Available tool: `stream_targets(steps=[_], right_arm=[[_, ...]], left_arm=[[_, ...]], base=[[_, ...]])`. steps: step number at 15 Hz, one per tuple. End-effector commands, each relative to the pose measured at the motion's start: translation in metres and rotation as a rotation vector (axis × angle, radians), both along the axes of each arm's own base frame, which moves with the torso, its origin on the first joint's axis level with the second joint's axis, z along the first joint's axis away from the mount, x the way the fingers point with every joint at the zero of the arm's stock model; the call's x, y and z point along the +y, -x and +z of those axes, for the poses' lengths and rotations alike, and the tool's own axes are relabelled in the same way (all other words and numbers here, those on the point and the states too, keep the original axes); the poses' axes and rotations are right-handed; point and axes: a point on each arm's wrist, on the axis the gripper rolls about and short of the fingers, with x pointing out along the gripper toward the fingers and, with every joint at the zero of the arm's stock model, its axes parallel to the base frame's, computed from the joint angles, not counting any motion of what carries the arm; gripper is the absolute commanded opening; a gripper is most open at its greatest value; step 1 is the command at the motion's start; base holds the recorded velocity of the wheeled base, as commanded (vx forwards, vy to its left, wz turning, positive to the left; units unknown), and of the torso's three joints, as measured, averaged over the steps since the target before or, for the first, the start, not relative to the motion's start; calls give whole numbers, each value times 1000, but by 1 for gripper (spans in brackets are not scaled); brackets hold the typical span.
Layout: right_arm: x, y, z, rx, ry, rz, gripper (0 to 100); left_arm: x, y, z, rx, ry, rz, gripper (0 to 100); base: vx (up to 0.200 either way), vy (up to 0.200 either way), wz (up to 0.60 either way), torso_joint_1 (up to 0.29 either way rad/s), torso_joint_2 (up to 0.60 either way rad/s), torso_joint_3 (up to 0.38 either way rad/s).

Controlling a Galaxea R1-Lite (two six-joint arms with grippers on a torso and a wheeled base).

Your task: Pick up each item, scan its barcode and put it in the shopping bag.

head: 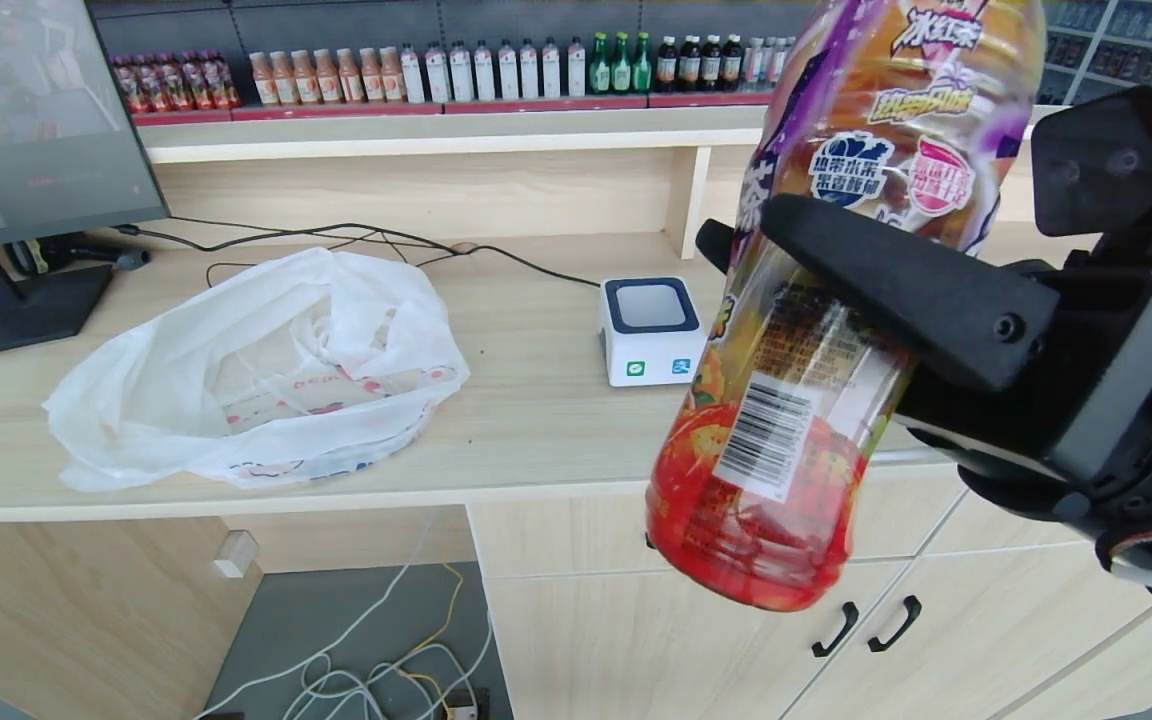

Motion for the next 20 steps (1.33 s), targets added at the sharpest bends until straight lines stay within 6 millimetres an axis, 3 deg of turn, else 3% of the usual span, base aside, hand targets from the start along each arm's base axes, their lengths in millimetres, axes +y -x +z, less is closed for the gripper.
stream_targets(steps=[1, 5, 11, 14, 17, 20], right_arm=[[-18, -12, -10, -6, 34, -106, 0], [-51, -32, -43, -61, 166, -345, 0], [-78, -43, -50, -271, 277, -673, 0], [-81, -48, -49, -293, 298, -958, 0], [-75, -49, -43, -376, 336, -1051, 0], [-56, -54, -30, -374, 378, -1130, 0]], left_arm=[[0, 0, 0, 0, 0, 0, 100], [0, 0, 0, 0, 0, 0, 100], [0, 0, 0, 0, 0, 0, 100], [0, 0, 0, 0, 0, 0, 100], [0, 0, 0, 0, 0, 0, 100], [0, 0, 0, 0, 0, 0, 100]], base=[[0, 0, 0, 0, 0, 0], [0, 0, 0, 0, 0, 0], [0, 0, 0, 0, 0, 0], [0, 0, 0, 0, 0, 0], [0, 0, 0, 0, 0, 0], [0, 0, 0, 0, 0, 0]])
